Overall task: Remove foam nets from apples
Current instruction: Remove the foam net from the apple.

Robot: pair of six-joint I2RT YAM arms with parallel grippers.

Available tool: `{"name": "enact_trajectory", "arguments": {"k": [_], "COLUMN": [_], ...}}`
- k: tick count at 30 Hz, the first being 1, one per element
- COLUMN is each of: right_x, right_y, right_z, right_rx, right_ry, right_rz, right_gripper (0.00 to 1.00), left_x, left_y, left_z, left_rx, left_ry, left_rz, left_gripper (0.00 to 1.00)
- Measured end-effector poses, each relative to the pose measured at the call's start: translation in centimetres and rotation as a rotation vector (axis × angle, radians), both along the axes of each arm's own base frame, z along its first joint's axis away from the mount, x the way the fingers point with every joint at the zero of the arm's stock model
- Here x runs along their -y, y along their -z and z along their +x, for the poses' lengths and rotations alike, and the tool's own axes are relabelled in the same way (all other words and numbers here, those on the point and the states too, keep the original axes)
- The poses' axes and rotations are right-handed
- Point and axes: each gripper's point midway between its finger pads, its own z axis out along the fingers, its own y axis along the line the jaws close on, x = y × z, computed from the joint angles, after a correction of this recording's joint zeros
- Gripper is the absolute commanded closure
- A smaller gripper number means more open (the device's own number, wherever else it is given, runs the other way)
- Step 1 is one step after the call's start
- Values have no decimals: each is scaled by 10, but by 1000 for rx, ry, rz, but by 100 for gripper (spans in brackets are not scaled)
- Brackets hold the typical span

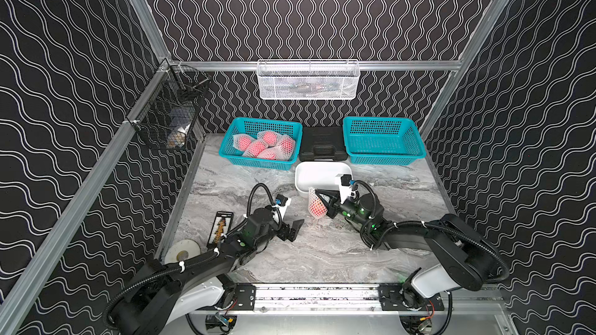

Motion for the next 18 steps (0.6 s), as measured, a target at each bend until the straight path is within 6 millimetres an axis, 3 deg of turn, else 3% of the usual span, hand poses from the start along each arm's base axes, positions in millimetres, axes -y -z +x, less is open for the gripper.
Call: {"name": "enact_trajectory", "arguments": {"k": [4, 8, 14, 18], "right_x": [5, 4, 6, 4], "right_y": [20, -8, 10, -4], "right_z": [-4, -1, 0, 3], "right_rx": [-52, -12, -55, -45], "right_ry": [7, 13, 23, 23], "right_rz": [-36, -2, -43, -35], "right_gripper": [100, 100, 100, 100], "left_x": [0, -1, -2, -2], "left_y": [5, 6, 7, 8], "left_z": [0, -2, -2, -2], "left_rx": [-11, 0, 5, 1], "left_ry": [0, 1, 0, -1], "left_rz": [8, -1, -4, -1], "left_gripper": [1, 1, 1, 1]}}
